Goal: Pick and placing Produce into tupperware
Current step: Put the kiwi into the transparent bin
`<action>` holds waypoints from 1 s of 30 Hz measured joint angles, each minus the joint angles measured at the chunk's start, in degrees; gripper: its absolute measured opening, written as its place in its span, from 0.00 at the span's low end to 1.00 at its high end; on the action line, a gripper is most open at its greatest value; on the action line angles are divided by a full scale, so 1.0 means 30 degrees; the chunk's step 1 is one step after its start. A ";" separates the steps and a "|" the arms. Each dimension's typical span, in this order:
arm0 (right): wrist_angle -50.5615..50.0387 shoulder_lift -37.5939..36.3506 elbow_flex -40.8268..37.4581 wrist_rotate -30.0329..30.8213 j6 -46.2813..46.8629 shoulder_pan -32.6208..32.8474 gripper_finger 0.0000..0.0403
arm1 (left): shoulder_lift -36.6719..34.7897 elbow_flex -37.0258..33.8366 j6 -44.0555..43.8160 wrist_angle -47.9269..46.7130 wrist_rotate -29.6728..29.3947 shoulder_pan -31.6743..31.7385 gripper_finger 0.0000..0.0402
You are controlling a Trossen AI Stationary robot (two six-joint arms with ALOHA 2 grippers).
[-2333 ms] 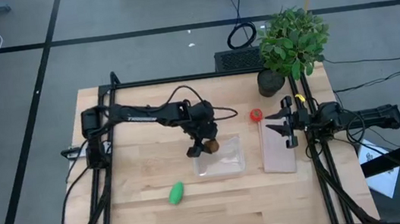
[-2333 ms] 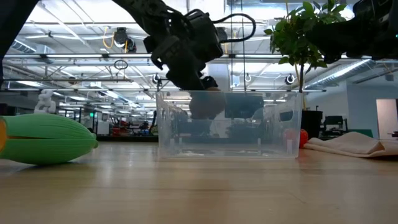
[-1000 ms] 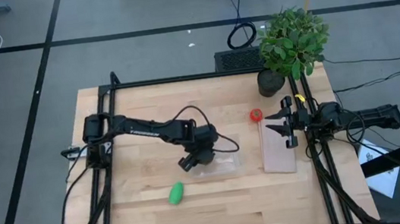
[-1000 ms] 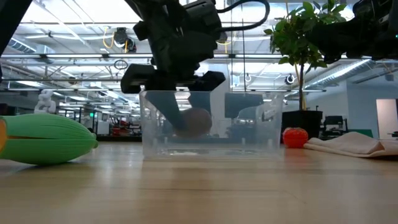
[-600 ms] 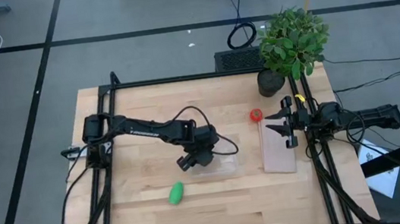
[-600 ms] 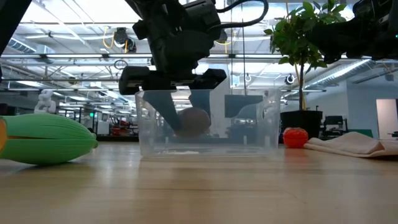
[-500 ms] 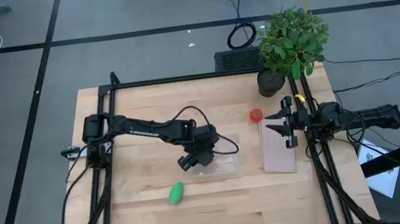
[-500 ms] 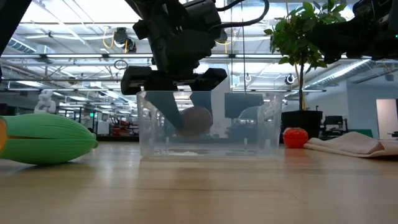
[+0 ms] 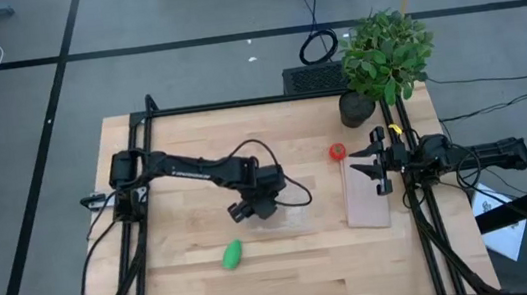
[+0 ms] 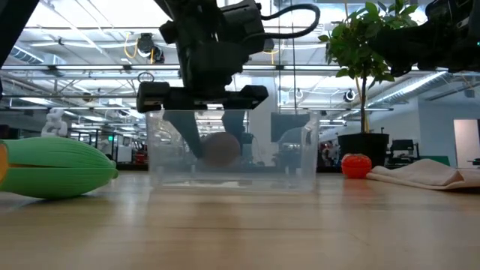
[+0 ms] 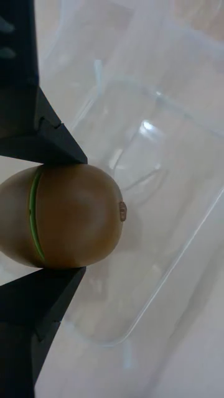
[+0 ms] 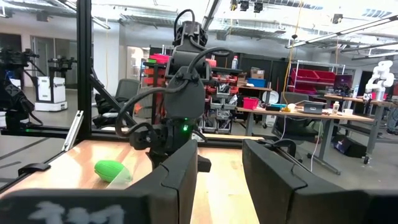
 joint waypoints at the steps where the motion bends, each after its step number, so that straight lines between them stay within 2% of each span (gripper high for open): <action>1: 0.0000 0.0000 -0.0007 0.0000 0.0000 0.0000 0.30 | 0.0000 0.0141 0.0266 -0.0244 -0.0001 0.0000 0.59; 7: 0.0000 0.0000 -0.0004 0.0005 0.0000 0.0000 0.30 | 0.0007 0.0784 0.1489 -0.0849 0.0435 -0.0002 0.59; 18: 0.0004 0.0000 0.0000 0.0007 -0.0146 0.0000 0.30 | 0.0396 0.0860 0.1321 -0.0045 0.2208 0.0235 0.59; 30: -0.0039 0.0160 -0.0004 0.0020 -0.0138 0.0000 0.30 | 0.1299 0.0846 0.1162 0.0899 0.2170 0.0642 0.59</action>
